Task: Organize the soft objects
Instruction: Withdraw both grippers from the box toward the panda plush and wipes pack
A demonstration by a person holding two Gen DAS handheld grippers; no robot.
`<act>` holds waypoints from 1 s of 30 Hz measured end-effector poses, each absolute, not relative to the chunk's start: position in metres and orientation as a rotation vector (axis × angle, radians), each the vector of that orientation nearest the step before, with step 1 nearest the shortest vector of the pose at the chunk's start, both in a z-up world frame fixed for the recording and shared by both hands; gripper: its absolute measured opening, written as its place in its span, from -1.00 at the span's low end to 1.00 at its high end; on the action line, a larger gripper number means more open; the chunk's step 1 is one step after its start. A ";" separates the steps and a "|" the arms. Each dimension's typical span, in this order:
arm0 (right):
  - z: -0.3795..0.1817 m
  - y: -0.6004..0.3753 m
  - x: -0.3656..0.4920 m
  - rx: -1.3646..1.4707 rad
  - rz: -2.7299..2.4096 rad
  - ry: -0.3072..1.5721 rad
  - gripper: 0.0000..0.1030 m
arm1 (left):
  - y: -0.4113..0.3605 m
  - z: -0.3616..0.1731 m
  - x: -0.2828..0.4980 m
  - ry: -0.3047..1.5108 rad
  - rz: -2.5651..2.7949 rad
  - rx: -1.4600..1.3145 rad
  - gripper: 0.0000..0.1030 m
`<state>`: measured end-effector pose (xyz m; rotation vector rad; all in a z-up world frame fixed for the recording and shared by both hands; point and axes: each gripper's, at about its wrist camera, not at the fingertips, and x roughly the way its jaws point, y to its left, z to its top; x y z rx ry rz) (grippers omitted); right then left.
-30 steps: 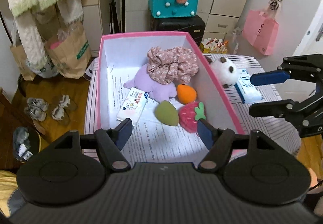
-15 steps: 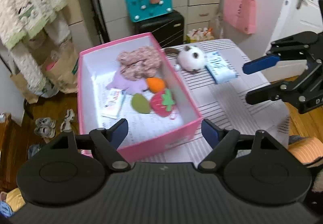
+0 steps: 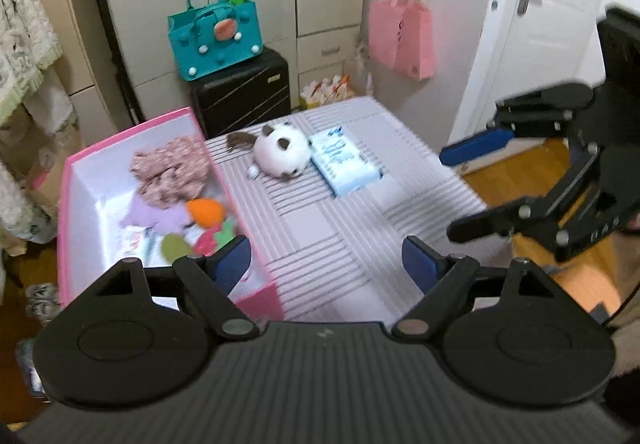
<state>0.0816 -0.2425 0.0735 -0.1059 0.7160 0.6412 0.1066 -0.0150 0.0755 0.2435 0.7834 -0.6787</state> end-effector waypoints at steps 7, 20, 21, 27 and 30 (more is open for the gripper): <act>0.042 -0.269 0.077 -0.088 0.529 0.585 0.43 | -0.038 0.057 0.121 0.705 -0.661 0.150 0.60; -0.014 -0.314 0.122 -0.065 0.379 0.430 0.69 | -0.092 0.005 0.161 0.662 -0.606 0.087 0.60; -0.020 -0.316 0.129 -0.067 0.366 0.441 0.69 | -0.095 -0.001 0.163 0.662 -0.594 0.082 0.60; -0.052 -0.329 0.172 -0.027 0.299 0.536 0.69 | -0.105 -0.032 0.188 0.710 -0.525 -0.002 0.60; -0.066 -0.333 0.191 -0.009 0.295 0.627 0.68 | -0.107 -0.044 0.203 0.738 -0.498 -0.051 0.59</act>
